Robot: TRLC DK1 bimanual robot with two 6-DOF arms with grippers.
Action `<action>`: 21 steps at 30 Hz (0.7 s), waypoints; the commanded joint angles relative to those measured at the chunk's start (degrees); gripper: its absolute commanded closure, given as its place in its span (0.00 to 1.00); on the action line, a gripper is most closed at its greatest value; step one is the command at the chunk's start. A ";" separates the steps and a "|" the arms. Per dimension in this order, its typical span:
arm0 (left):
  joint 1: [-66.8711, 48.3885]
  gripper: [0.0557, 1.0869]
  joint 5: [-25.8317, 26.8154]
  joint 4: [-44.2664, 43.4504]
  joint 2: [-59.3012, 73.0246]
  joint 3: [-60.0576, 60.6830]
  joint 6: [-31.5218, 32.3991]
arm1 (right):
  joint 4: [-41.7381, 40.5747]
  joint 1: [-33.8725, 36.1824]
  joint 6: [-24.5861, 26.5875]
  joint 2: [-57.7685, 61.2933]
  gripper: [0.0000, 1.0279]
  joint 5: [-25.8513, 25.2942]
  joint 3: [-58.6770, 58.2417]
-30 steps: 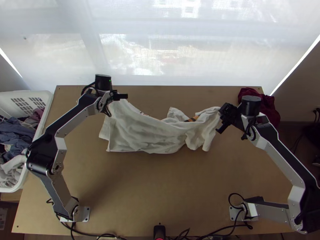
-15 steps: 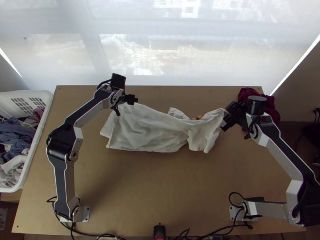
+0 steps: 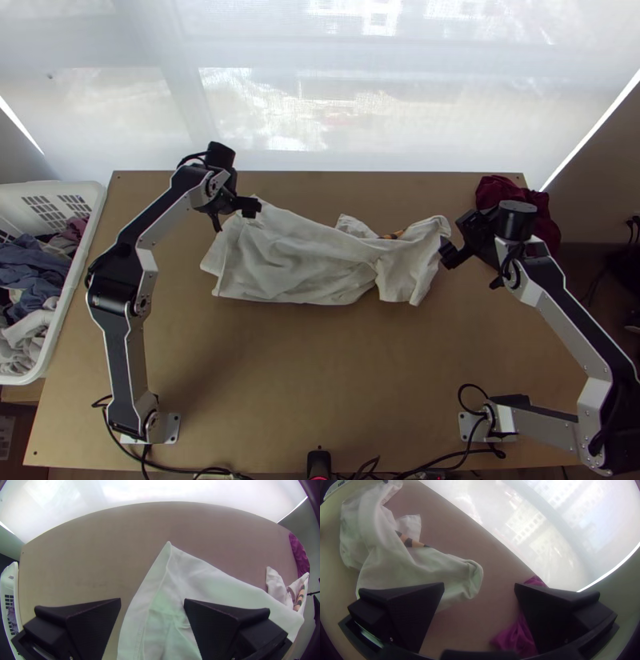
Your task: Fold the t-shirt
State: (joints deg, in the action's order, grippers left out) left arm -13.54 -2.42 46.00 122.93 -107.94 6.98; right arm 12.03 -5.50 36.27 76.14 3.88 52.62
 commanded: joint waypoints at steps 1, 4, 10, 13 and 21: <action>-0.70 0.10 1.18 3.22 2.13 -1.83 1.01 | 1.59 -0.13 -0.50 -3.37 0.05 -0.36 -0.85; -0.61 0.11 2.15 3.57 2.13 -1.92 2.25 | 2.29 -0.13 -0.68 -4.33 0.05 -0.36 -1.03; 0.09 0.14 2.68 4.36 1.17 -2.71 2.86 | 2.47 -0.13 -1.12 -5.12 0.05 -0.36 -1.73; 0.53 0.16 2.68 4.36 1.34 -4.21 2.68 | 2.47 -0.30 -1.29 -5.47 0.05 -0.36 -2.26; 0.71 0.53 2.68 4.36 1.78 -5.44 3.04 | 2.47 -0.48 -1.20 -6.53 0.05 -0.36 -3.40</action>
State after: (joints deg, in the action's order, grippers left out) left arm -13.10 0.25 50.26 124.29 -112.42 9.85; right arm 14.44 -5.93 35.09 70.59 3.53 50.04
